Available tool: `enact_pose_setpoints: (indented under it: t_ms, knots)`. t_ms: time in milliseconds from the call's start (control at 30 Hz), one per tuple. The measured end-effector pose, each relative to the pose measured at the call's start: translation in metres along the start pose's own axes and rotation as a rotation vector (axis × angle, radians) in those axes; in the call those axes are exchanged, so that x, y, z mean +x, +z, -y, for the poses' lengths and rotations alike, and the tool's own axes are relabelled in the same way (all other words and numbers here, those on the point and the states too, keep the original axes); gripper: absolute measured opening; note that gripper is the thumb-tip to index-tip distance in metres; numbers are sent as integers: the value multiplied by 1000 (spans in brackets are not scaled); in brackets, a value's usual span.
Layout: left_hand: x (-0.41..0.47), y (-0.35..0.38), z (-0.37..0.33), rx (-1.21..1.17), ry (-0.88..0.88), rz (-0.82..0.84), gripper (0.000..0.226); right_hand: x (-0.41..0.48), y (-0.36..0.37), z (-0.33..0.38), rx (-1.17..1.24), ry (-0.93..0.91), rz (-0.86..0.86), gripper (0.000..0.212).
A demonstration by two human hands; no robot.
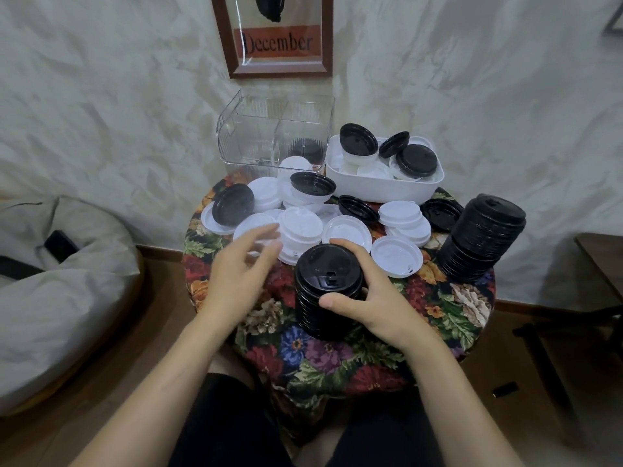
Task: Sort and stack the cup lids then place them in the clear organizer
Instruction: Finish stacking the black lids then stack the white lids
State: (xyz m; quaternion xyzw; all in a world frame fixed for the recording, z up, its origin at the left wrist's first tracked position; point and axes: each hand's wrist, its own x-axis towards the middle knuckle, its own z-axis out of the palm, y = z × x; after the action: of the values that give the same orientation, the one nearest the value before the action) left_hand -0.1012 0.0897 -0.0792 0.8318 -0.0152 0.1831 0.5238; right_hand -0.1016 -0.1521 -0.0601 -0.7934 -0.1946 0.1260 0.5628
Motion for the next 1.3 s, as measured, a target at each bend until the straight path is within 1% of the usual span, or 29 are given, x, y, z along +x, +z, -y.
enact_pose_setpoints:
  t_ms: [67, 133, 233, 333, 433, 567, 667, 767, 833, 933, 1000, 1067, 1133, 1200, 1233, 1300]
  knots:
    - [19, -10, 9, 161, 25, -160, 27, 0, -1, -1, 7, 3, 5, 79]
    - [42, -21, 24, 335, 59, -219, 28, 0, -1, -2, 10, 5, 7, 78]
    - [72, -30, 39, 484, -19, -181, 35, 1, 0, -2, 16, 9, 10, 78]
    - [89, -26, 44, 600, -31, -125, 34, 0, 0, -1, 32, 14, 12, 77]
    - [100, -21, 45, 640, -39, -115, 27, 0, 0, -1, 27, 14, 16, 78]
    - [107, -19, 46, 718, -82, -116, 26, 1, -1, -2, 25, 20, 14, 77]
    - [105, -20, 43, 698, -84, -145, 24, 1, -1, -2, 28, 20, 18, 77]
    - [94, -22, 27, 573, -12, -205, 19, 0, -1, -2, 43, 17, 16, 79]
    - [81, -23, 6, 412, 28, -190, 15, 0, -1, -1, 44, 15, 16, 78]
    - [54, -24, -32, 65, 47, -116, 9, 0, -1, -1, 37, 13, 16, 78]
    - [38, -23, -52, -184, 39, -57, 10, 0, -1, -2, 33, 11, 15, 78]
    - [27, -21, -64, -457, -26, -9, 4, 0, -1, -2, 31, 9, 8, 79]
    - [20, -18, -70, -704, -168, 55, 10, 0, -1, -2, 35, 4, 6, 80]
    - [15, -12, -70, -782, -300, 104, 11, 0, -1, -1, 40, -2, 6, 80]
    - [13, -9, -67, -776, -349, 119, 10, 0, -1, -1, 47, -5, 7, 80]
    - [9, -4, -63, -755, -417, 139, 17, -1, 0, 0, 56, -10, 7, 80]
